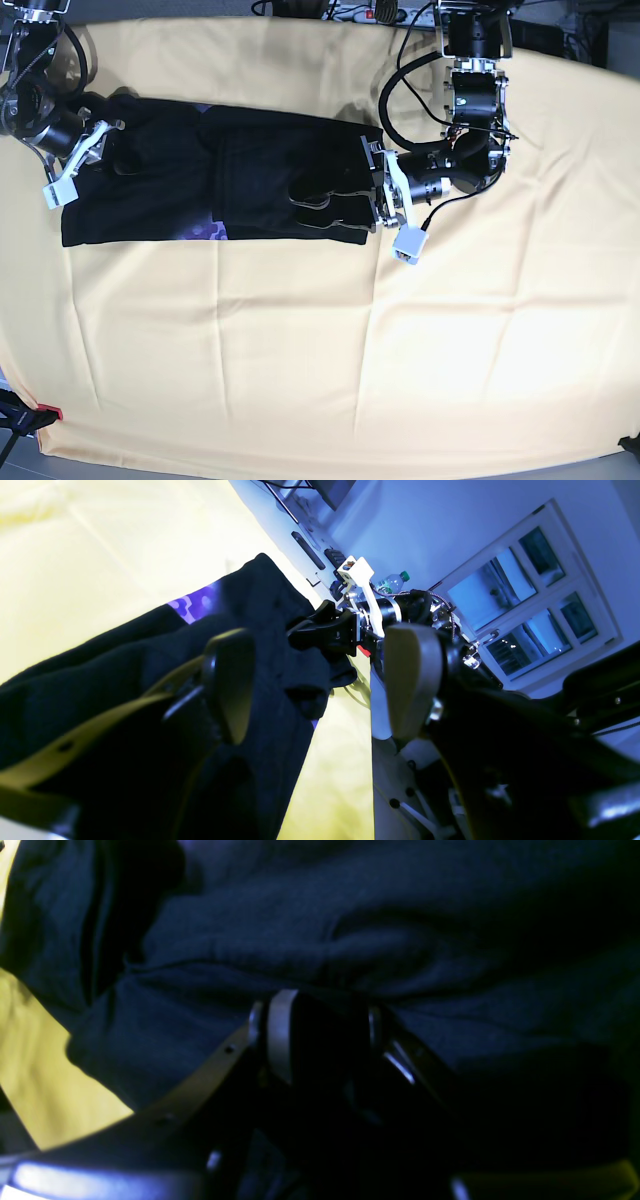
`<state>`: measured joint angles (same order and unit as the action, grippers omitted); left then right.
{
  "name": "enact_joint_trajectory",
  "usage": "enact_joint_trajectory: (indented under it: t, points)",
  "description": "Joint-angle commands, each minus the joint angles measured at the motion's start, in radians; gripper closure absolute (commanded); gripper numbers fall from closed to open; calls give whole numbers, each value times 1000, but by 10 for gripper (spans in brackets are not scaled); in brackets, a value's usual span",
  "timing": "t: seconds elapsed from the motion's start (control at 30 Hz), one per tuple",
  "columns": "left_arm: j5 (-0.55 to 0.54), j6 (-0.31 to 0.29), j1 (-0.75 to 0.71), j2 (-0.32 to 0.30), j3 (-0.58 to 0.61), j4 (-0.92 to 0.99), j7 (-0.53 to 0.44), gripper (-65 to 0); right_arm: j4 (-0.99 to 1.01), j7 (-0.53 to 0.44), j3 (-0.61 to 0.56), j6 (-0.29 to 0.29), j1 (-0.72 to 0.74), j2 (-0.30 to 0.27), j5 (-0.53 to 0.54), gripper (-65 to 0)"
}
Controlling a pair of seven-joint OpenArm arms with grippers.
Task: Fold the T-shirt properly
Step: 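Fold the strip end with the left gripper toward the right gripper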
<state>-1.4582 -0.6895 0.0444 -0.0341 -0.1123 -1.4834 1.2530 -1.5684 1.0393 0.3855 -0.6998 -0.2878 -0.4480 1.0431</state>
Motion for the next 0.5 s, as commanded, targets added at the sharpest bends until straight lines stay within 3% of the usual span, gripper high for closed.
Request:
enact_joint_trajectory:
  t: [0.0, 0.07, 0.1, 0.2, 0.3, 0.4, 0.47]
  points:
    - [13, -9, 17, 1, -2, -18, -19, -288, -8, 13, 1, 2, 3, -15, 16, -210]
    - [129, -9, 17, 1, -2, -18, -33, -47, -17, 20, 3, 2, 12, -15, 40, -211]
    - [201, -9, 16, 1, -2, -18, -51, 0, -24, 32, 10, 2, 20, -15, 42, -211]
    - [438, -9, 11, 1, 1, -17, -173, 0, -56, 58, 54, 2, 61, -15, 59, -232]
    - [657, 90, 10, 0, 1, -17, -270, 0, -93, 76, 137, 2, 94, -15, 54, -320]
    - [729, 135, 2, -7, 1, -16, -312, 0, -98, 107, 220, 9, 102, -15, -4, -420]
    - [729, 137, 2, -20, 1, -14, -311, 0, -98, 114, 262, 53, 96, -15, -50, -426]
